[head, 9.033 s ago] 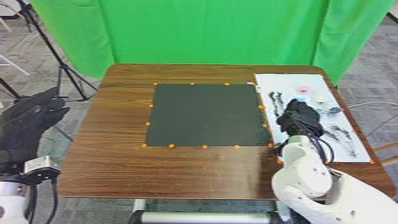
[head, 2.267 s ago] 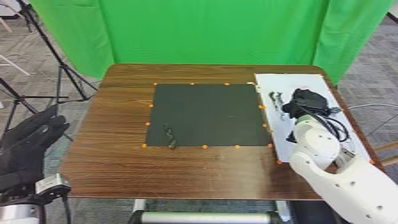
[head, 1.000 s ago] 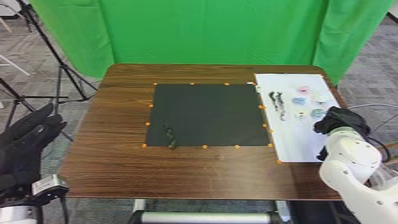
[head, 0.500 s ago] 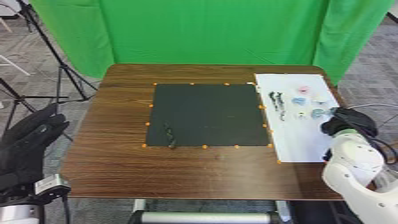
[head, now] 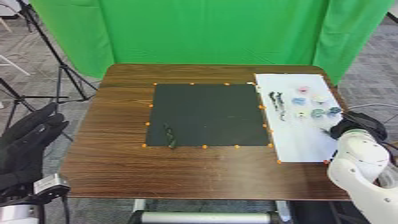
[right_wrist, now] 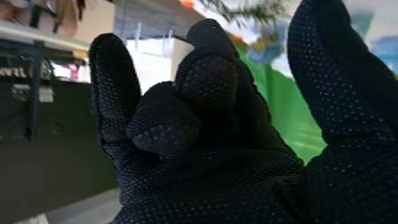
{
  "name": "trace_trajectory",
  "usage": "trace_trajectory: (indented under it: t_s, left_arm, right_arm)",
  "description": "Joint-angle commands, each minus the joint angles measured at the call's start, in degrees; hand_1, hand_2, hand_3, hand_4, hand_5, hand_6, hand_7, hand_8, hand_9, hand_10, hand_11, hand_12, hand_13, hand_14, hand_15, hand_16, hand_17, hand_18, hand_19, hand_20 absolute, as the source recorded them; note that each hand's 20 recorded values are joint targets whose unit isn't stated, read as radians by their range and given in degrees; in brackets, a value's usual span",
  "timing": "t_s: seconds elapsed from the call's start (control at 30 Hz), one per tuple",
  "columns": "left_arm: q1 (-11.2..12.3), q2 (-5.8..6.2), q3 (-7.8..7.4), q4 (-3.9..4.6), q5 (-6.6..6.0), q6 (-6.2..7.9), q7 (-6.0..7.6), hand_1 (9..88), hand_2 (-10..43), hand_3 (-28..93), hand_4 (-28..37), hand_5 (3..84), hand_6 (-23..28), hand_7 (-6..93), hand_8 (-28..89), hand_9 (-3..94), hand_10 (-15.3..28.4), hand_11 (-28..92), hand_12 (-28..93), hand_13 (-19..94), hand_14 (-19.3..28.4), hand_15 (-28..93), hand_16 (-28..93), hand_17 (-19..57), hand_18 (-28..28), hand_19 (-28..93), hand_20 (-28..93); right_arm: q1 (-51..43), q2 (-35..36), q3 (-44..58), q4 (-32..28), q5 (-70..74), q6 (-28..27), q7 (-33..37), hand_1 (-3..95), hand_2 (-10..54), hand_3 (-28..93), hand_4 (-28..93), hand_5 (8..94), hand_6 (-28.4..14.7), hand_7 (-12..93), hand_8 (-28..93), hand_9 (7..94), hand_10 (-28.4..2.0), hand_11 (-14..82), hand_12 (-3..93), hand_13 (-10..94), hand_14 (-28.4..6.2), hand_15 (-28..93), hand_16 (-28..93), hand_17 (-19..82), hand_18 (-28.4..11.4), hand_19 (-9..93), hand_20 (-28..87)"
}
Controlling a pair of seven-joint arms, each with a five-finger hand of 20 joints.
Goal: Arrange flowers
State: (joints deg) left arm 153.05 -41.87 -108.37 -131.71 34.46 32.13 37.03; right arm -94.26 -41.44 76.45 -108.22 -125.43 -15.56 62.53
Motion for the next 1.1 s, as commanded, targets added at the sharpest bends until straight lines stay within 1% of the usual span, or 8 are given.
trace_trajectory:
  t_s: [0.03, 0.13, 0.53, 0.63, 0.67, 0.7, 0.87, 1.1]
  left_arm:
    - [1.0, 0.17, -0.01, 0.11, -1.44, -0.03, 1.09, 29.5, 1.7, 79, -18.4, 36.1, 8.3, 17.9, -12, 31.4, 18.3, 39, 7, 18, 23.3, 62, -16, -12.0, 20.3, 55, 8]
    - [1.0, -0.06, -0.18, 0.09, -1.29, -0.20, 0.74, 29.5, 1.9, 79, -18.4, 36.1, 8.3, 18.0, -12, 31.4, 18.4, 39, 7, 18, 23.3, 62, -16, -12.0, 20.3, 55, 8]
    - [0.9, 0.25, -0.08, 0.14, -1.65, -0.01, 1.26, 29.6, 2.3, 79, -18.1, 36.1, 8.3, 18.0, -12, 31.3, 18.3, 39, 7, 18, 23.3, 62, -16, -12.0, 20.3, 55, 8]
    - [0.8, 0.29, -0.13, 0.16, -1.62, -0.10, 1.18, 29.5, 2.3, 79, -18.0, 36.1, 8.3, 18.0, -12, 31.4, 18.3, 39, 7, 18, 23.3, 62, -16, -12.0, 20.4, 55, 8]
    - [0.4, -0.11, -0.09, 0.22, -0.99, -0.41, 0.56, 29.5, 2.3, 79, -17.9, 36.1, 8.3, 17.9, -12, 31.4, 18.3, 39, 7, 18, 23.4, 62, -16, -12.0, 20.4, 55, 8]
    - [0.8, 0.10, -0.13, 0.14, -1.40, -0.10, 1.10, 29.5, 2.3, 79, -17.9, 36.1, 8.3, 17.9, -12, 31.3, 18.4, 39, 7, 18, 23.3, 62, -16, -12.0, 20.4, 55, 8]
    - [0.8, 0.10, -0.06, 0.22, -1.49, -0.19, 0.96, 29.5, 2.5, 79, -17.9, 36.1, 8.3, 18.0, -12, 31.4, 18.4, 39, 7, 18, 23.3, 62, -16, -12.0, 20.4, 55, 8]
    - [1.3, 0.77, -0.24, 0.08, -2.11, 0.26, 1.62, 29.5, 2.5, 79, -17.7, 36.2, 8.3, 18.0, -12, 31.4, 18.3, 39, 7, 18, 23.4, 62, -16, -12.0, 20.4, 55, 8]
  right_arm:
    - [0.2, -1.2, 0.2, 1.1, 1.3, -1.0, 1.2, 39.4, -6.6, 72, -20, 69.5, -17.7, 10, -6, 74.5, -22.0, 65.1, 31.1, 76, -15.4, 86, 18, 37, -25.7, 93, -13]
    - [0.8, -1.4, -0.2, 1.3, 2.3, -1.1, 1.9, 39.4, -6.6, 72, -20, 70.6, -15.3, 12, -6, 74.1, -24.9, 59.0, 27.4, 73, -18.4, 83, 13, 37, -25.2, 91, -18]
    - [2.0, -0.7, -2.7, 3.5, 1.1, 1.0, 2.3, 47.3, -6.9, 70, -20, 78.5, -15.0, 13, -7, 76.6, -26.9, 53.6, 24.1, 73, -20.9, 83, 8, 39, -25.4, 91, -22]
    - [2.1, -0.2, -3.4, 3.8, 0.4, 2.3, 2.2, 54.4, -8.9, 68, -23, 83.4, -15.0, 13, 12, 80.3, -27.0, 49.5, 22.6, 73, -22.3, 81, 6, 40, -25.5, 91, -23]
    - [1.8, -0.1, -3.4, 3.8, -0.3, 3.0, 2.1, 56.3, -9.3, 68, -23, 84.9, -14.7, 13, 15, 81.5, -26.8, 48.3, 22.2, 73, -22.5, 81, 5, 41, -25.5, 91, -23]
    - [2.2, 0.2, -4.1, 4.1, -0.8, 4.3, 1.9, 57.3, -9.3, 67, -24, 85.4, -14.7, 13, 16, 81.9, -26.8, 48.0, 22.0, 74, -22.6, 81, 5, 41, -25.5, 91, -23]
    - [2.5, 1.1, -5.3, 4.4, -2.4, 8.2, 1.2, 62.6, -9.4, 69, -28, 90.0, -12.2, 17, 14, 92.0, -22.8, 37.9, 21.2, 80, -21.4, 74, 5, 43, -25.3, 92, -27]
    - [3.1, 1.1, -5.1, 3.3, -3.4, 11.8, 0.1, 62.1, -9.5, 70, -28, 90.6, -10.1, 17, 12, 93.7, -17.3, 38.1, 20.8, 88, -13.8, 67, 12, 45, -24.7, 93, -24]
